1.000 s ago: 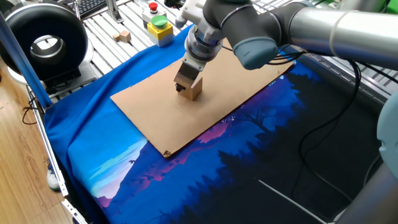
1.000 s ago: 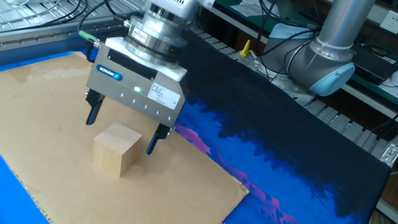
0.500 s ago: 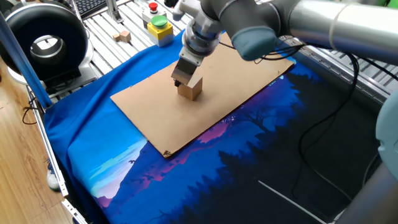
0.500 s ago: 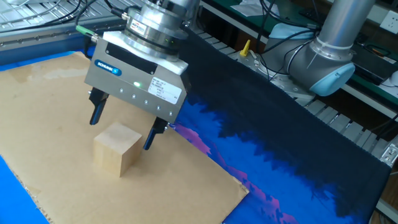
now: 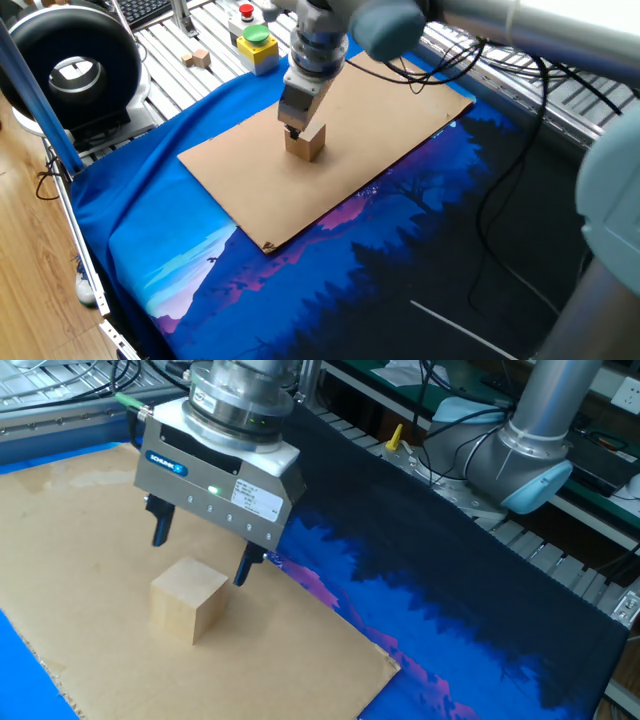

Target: Grab the block and place it at the designated location

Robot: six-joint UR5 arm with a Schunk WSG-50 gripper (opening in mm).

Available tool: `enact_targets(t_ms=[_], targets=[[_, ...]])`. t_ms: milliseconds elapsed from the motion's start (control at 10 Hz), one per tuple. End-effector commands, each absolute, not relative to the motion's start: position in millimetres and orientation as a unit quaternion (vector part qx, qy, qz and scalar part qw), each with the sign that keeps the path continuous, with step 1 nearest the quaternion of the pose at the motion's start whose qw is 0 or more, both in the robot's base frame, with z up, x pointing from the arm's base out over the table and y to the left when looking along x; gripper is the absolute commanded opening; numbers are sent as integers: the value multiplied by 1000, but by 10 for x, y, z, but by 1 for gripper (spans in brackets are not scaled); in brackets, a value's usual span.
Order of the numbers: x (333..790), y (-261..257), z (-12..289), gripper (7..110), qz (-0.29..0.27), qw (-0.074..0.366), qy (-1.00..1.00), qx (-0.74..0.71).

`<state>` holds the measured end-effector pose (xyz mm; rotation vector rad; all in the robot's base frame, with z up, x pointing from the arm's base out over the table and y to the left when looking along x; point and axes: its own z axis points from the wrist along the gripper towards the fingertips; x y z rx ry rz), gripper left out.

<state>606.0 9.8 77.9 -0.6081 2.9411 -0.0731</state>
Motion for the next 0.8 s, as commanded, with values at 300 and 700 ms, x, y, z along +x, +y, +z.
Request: enact_targets(t_ms=[300, 700], targets=[[6168, 346, 899, 44, 12, 32, 994, -101], [6364, 365, 1004, 44, -9, 26, 993, -112]])
